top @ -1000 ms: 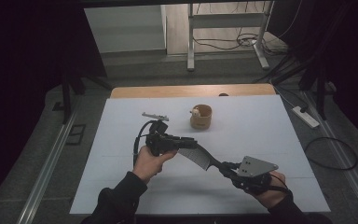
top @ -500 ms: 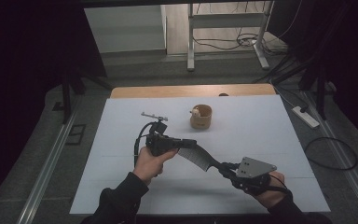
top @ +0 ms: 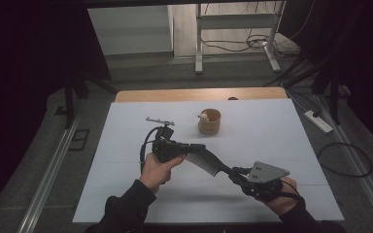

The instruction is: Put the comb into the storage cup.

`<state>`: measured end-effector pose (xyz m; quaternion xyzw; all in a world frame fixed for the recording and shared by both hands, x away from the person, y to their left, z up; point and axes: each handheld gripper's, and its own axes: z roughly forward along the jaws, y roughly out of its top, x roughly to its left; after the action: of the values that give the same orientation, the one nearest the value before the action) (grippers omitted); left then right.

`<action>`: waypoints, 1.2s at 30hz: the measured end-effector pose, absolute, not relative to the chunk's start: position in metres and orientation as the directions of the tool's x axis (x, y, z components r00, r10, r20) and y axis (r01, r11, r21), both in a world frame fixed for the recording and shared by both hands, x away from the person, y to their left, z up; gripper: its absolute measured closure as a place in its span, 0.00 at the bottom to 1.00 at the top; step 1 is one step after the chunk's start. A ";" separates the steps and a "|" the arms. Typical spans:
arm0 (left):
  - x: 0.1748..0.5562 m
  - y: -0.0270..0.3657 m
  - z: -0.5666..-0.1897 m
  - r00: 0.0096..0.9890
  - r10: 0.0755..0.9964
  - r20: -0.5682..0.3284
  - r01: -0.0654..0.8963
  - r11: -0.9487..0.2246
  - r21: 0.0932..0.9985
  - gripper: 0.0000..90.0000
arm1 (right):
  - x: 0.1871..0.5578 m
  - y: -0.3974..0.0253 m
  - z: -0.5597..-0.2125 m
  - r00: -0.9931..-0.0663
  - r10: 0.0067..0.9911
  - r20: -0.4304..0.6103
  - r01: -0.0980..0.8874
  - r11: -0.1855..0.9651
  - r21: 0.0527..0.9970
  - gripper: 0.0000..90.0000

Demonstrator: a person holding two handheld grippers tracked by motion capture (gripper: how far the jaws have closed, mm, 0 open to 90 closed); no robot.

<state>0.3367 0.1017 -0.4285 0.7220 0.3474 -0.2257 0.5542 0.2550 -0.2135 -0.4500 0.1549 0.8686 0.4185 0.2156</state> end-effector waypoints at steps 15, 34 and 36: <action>0.335 0.106 -0.424 0.676 0.281 -0.681 0.731 -0.142 0.667 0.93 | 0.258 -0.215 -0.449 -0.857 0.475 -0.200 0.138 0.585 0.799 0.58; 0.334 0.117 -0.417 0.700 0.340 -0.628 0.697 -0.134 0.705 0.93 | 0.267 -0.218 -0.453 -0.838 0.533 -0.116 0.265 0.583 0.768 0.24; 0.334 0.119 -0.416 0.702 0.348 -0.621 0.693 -0.129 0.710 0.93 | 0.268 -0.219 -0.453 -0.836 0.537 -0.112 0.271 0.582 0.766 0.22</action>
<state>0.3339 0.1188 -0.4164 0.7353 0.3539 -0.1546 0.5570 0.2677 -0.2192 -0.4535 0.2314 0.8733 0.3941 0.1688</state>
